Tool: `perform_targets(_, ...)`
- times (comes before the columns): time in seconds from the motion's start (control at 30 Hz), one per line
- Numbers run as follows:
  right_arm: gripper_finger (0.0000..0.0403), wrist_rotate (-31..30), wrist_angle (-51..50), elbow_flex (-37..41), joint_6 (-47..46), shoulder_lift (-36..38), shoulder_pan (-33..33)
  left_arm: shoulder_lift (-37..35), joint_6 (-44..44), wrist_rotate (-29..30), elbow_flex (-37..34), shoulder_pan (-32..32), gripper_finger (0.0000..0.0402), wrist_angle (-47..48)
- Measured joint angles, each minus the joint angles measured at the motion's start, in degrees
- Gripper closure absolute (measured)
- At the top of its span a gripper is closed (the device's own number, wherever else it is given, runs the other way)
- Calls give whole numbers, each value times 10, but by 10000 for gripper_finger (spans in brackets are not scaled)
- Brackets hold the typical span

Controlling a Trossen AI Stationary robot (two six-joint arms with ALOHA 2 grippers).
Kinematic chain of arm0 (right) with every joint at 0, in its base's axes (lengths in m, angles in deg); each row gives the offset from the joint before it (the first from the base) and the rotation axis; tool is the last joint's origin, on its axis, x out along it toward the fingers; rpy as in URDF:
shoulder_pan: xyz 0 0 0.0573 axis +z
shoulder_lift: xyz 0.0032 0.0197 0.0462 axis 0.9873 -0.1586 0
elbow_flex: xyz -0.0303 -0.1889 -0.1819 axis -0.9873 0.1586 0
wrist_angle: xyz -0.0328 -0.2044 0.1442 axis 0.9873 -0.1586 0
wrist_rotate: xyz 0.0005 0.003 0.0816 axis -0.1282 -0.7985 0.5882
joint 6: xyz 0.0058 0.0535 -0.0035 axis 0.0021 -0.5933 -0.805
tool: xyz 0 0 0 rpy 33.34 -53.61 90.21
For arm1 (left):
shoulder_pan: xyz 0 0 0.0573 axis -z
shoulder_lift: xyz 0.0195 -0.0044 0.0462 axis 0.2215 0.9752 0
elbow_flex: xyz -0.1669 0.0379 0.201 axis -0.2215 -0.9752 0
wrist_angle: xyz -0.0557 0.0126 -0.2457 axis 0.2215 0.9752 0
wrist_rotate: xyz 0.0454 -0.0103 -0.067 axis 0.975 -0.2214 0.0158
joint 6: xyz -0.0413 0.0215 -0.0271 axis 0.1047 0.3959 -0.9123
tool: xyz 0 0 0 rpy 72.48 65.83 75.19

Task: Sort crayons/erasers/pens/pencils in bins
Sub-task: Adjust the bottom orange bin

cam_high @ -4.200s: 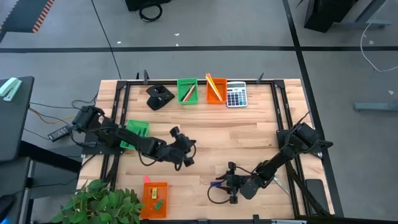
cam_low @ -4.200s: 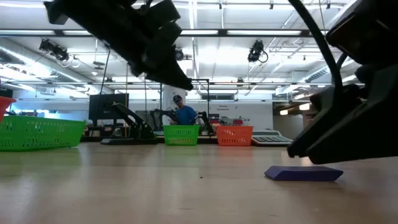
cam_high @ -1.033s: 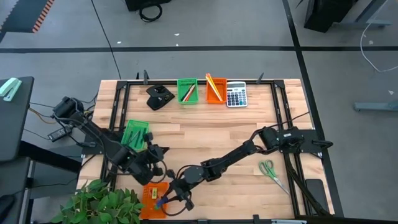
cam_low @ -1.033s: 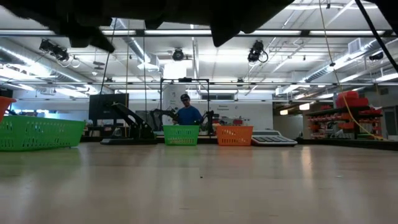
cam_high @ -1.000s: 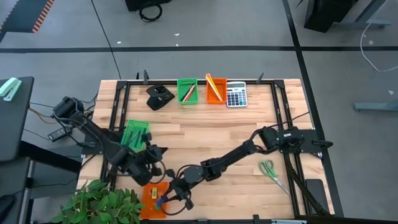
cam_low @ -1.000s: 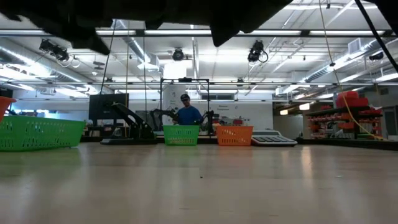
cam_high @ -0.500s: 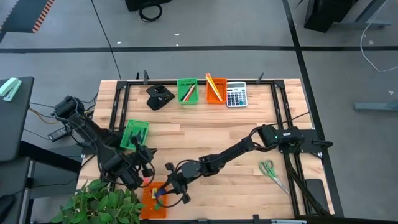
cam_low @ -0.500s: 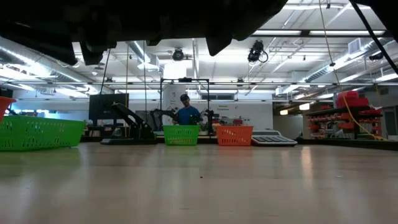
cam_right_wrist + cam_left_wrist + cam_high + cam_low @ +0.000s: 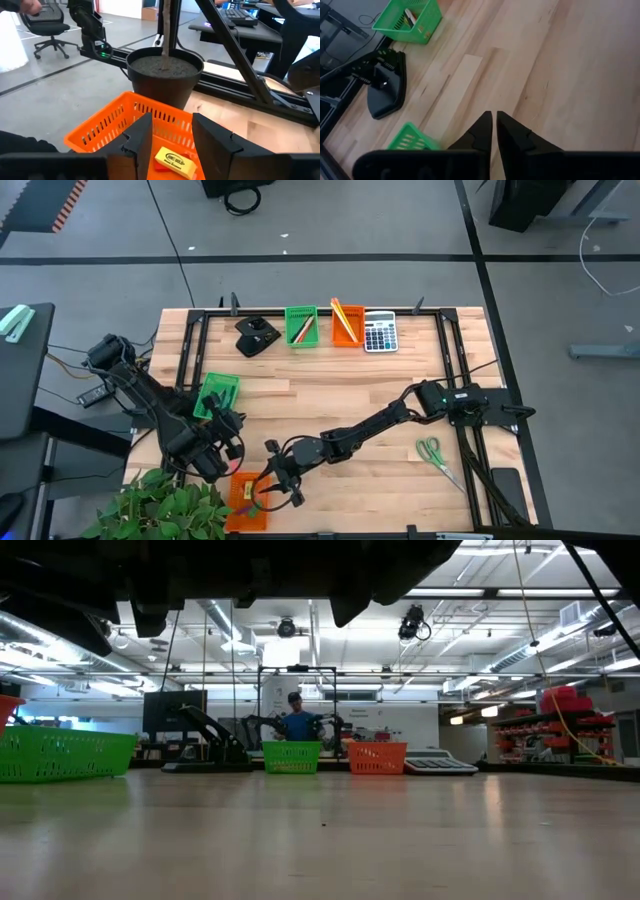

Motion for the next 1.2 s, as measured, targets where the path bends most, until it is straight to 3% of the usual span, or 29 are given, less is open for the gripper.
perform_targets(0.27,258,24,-15,0,-1,0,0,0,-2,0,0,0,384,-2)
perform_targets(0.57,258,21,-201,2,-49,19,9,0,-18,14,0,0,382,-8)
perform_targets(0.87,258,-2,-457,3,-3,140,13,2,-31,39,0,0,368,-58)
perform_targets(1.03,258,-20,-497,83,3,217,12,2,22,42,0,-11,366,-137)
perform_targets(1.1,258,-31,-490,140,-13,254,10,2,79,3,0,-21,362,-186)
perform_targets(1.2,258,-71,-462,239,-54,320,10,2,143,-133,0,-38,354,-239)
